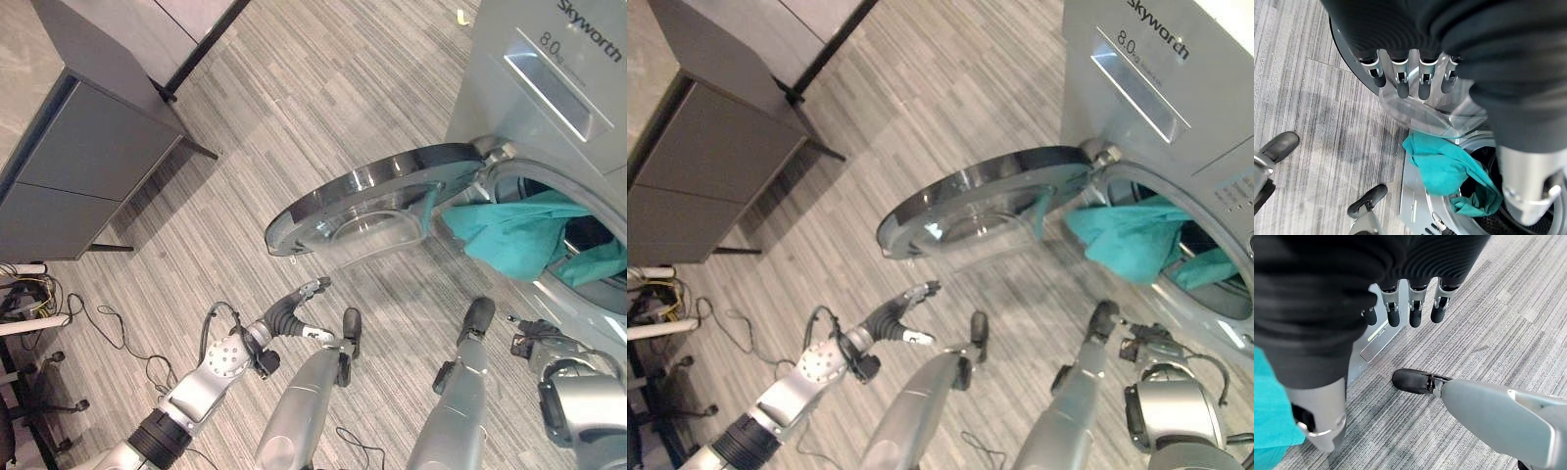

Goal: Grab the laundry basket,head to the washer,open it,put in the laundry and shut it.

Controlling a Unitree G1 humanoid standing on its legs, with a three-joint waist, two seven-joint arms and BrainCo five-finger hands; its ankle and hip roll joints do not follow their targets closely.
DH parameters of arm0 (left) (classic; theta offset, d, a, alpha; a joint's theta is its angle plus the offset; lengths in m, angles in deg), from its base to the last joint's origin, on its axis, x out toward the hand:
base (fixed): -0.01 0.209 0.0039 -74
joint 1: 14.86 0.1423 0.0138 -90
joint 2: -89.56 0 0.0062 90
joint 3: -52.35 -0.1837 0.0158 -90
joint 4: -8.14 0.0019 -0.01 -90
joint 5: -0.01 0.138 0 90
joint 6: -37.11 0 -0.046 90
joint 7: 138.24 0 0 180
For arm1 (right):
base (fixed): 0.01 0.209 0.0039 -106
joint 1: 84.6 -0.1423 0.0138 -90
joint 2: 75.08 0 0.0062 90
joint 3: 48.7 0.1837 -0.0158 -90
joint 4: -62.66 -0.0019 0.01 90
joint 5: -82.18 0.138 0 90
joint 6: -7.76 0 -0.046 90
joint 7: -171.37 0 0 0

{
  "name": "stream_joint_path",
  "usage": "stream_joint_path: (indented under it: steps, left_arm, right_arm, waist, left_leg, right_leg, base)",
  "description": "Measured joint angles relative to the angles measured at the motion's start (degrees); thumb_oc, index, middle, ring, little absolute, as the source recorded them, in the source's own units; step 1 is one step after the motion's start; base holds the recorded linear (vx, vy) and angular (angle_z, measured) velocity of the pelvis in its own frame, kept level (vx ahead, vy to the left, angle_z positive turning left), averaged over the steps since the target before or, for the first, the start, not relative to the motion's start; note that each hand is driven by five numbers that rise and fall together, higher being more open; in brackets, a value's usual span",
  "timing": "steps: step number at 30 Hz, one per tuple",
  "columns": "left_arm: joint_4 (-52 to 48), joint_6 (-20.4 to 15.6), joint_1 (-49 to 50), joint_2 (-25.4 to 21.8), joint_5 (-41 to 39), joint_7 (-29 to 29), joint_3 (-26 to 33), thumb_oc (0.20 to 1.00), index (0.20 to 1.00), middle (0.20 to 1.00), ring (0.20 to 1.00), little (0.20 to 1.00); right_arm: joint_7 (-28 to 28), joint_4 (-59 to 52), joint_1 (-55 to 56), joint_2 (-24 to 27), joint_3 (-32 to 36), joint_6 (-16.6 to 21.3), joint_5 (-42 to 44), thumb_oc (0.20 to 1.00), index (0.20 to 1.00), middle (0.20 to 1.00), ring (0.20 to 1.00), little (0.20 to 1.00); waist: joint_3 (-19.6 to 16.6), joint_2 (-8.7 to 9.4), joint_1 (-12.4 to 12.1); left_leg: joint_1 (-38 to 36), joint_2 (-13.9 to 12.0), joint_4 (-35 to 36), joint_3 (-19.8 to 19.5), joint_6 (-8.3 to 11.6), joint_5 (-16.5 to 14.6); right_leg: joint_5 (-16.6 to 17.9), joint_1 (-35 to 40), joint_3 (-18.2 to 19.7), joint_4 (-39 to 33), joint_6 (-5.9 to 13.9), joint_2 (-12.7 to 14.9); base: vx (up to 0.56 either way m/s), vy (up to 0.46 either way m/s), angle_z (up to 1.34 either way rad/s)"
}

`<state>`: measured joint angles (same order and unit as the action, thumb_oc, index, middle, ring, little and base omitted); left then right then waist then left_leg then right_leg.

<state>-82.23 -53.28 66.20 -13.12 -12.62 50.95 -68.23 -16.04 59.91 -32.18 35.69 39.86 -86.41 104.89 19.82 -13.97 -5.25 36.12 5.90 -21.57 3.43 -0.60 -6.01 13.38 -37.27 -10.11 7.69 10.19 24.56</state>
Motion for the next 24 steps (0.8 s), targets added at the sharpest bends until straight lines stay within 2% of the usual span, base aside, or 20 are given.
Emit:
stream_joint_path:
  steps: [2, 5, 10, 12, 13, 15, 18, 20, 21, 22, 24]
  left_arm:
    - [0.0, -0.3, 0.1, 0.1, -0.9, 0.0, 0.1, 1.000, 1.000, 1.000, 1.000, 1.000]
    - [0.9, -0.6, 0.1, 1.0, -1.2, 0.2, -0.2, 1.000, 1.000, 1.000, 1.000, 1.000]
    - [1.6, -0.9, 0.1, 2.4, -2.6, 0.2, -1.4, 1.000, 1.000, 1.000, 1.000, 1.000]
    - [1.6, -1.2, 0.1, 3.2, -3.3, 0.7, -1.9, 1.000, 1.000, 1.000, 1.000, 1.000]
    - [1.7, -1.6, 0.1, 3.2, -3.3, 0.7, -1.9, 1.000, 1.000, 1.000, 1.000, 1.000]
    - [1.8, -2.1, 0.0, 3.4, -3.3, 0.6, -2.0, 1.000, 1.000, 1.000, 1.000, 1.000]
    - [2.3, -2.1, -0.2, 4.1, -3.3, 0.6, -2.1, 1.000, 1.000, 1.000, 1.000, 1.000]
    - [2.8, -2.1, 0.0, 4.1, -3.3, 0.6, -2.2, 1.000, 1.000, 1.000, 1.000, 1.000]
    - [3.2, -2.1, 0.4, 4.3, -3.3, 0.6, -2.3, 1.000, 1.000, 1.000, 1.000, 1.000]
    - [3.2, -2.1, 0.9, 4.2, -3.3, 0.6, -2.3, 1.000, 1.000, 1.000, 1.000, 1.000]
    - [3.2, -2.1, 1.0, 4.2, -3.3, 0.6, -2.3, 1.000, 1.000, 1.000, 1.000, 1.000]
  right_arm:
    - [-0.1, 0.0, 0.0, 2.0, 0.2, 0.0, 0.0, 1.000, 1.000, 1.000, 1.000, 1.000]
    - [-0.1, -0.1, -1.9, 3.2, 2.3, 0.2, 0.1, 1.000, 1.000, 1.000, 1.000, 1.000]
    - [-0.1, -0.5, -3.8, 4.4, 2.2, 0.7, 0.2, 1.000, 1.000, 1.000, 1.000, 1.000]
    - [-0.1, -0.5, -5.7, 4.6, 1.6, 0.8, 0.3, 1.000, 1.000, 1.000, 1.000, 1.000]
    - [0.0, -0.7, -6.8, 4.5, 1.2, 0.9, 0.3, 1.000, 1.000, 1.000, 1.000, 1.000]
    - [0.0, -0.6, -8.7, 4.4, 0.8, 1.3, 0.3, 1.000, 1.000, 1.000, 1.000, 1.000]
    - [-0.1, -0.8, -9.3, 4.4, -0.4, 1.7, 0.2, 1.000, 1.000, 1.000, 1.000, 1.000]
    - [-0.1, -0.8, -9.7, 4.3, -0.5, 1.7, 0.1, 1.000, 1.000, 1.000, 1.000, 1.000]
    - [-0.2, -0.8, -10.5, 4.3, -0.6, 1.7, 0.1, 1.000, 1.000, 1.000, 1.000, 1.000]
    - [-0.2, -0.8, -11.1, 4.3, -0.8, 1.7, 0.0, 1.000, 1.000, 1.000, 1.000, 1.000]
    - [-0.6, -0.2, -11.1, 4.3, -0.9, 1.6, 0.0, 1.000, 1.000, 1.000, 1.000, 1.000]
  waist:
    - [-0.8, -1.27, 0.0]
    - [-1.6, -2.26, -0.1]
    - [-3.3, -4.60, -0.3]
    - [-4.4, -5.92, -0.4]
    - [-4.5, -6.03, -0.6]
    - [-5.0, -6.67, -0.5]
    - [-5.0, -6.73, -0.4]
    - [-5.0, -6.39, -0.5]
    - [-5.1, -6.42, -0.6]
    - [-5.1, -6.48, -0.8]
    - [-5.0, -5.65, -0.6]
  left_leg:
    - [0.0, 0.4, 0.1, 0.4, -0.38, 0.1]
    - [0.0, 1.6, 0.2, 1.7, -0.86, 0.3]
    - [0.4, 3.0, -0.3, 3.3, -2.21, -0.3]
    - [2.0, 4.1, -1.9, 4.9, -3.31, -0.9]
    - [2.4, 4.1, -2.4, 5.8, -3.71, -1.1]
    - [4.1, 4.1, -4.2, 6.9, -4.66, -2.0]
    - [6.2, 4.2, -7.7, 8.1, -5.51, -3.1]
    - [7.3, 4.2, -8.8, 8.6, -5.79, -3.6]
    - [7.6, 3.8, -8.3, 9.1, -6.08, -3.2]
    - [7.9, 3.0, -7.5, 10.0, -6.47, -2.7]
    - [8.3, 2.9, -7.4, 10.6, -6.19, -2.6]
  right_leg:
    - [0.0, -0.2, 0.4, 0.0, 0.03, 0.7]
    - [0.4, -1.0, 1.9, -0.3, 0.28, 1.5]
    - [1.1, -1.7, 3.5, -1.0, -0.31, 2.9]
    - [2.8, -3.4, 5.2, -1.2, 0.06, 4.0]
    - [3.9, -4.1, 5.9, -1.3, 0.64, 4.3]
    - [5.3, -5.4, 6.6, -1.6, 0.36, 4.6]
    - [6.2, -6.1, 6.7, -1.6, 0.35, 5.0]
    - [4.5, -6.7, 6.7, -2.1, 0.38, 5.2]
    - [0.7, -7.3, 6.2, -2.7, 2.60, 5.2]
    - [-2.0, -8.7, 6.1, -1.7, 2.58, 5.0]
    - [-2.3, -9.5, 6.4, -0.4, 2.27, 4.3]
  base:
    - [0.02, 0.062, -0.01]
    - [0.03, 0.117, -0.04]
    - [0.02, 0.116, -0.05]
    - [0.01, 0.161, -0.13]
    - [0.00, 0.088, -0.23]
    - [0.00, 0.037, -0.19]
    - [0.01, 0.051, -0.04]
    - [0.01, 0.010, -0.14]
    - [0.01, 0.016, -0.37]
    - [0.01, 0.010, -0.44]
    - [0.02, 0.001, -0.23]
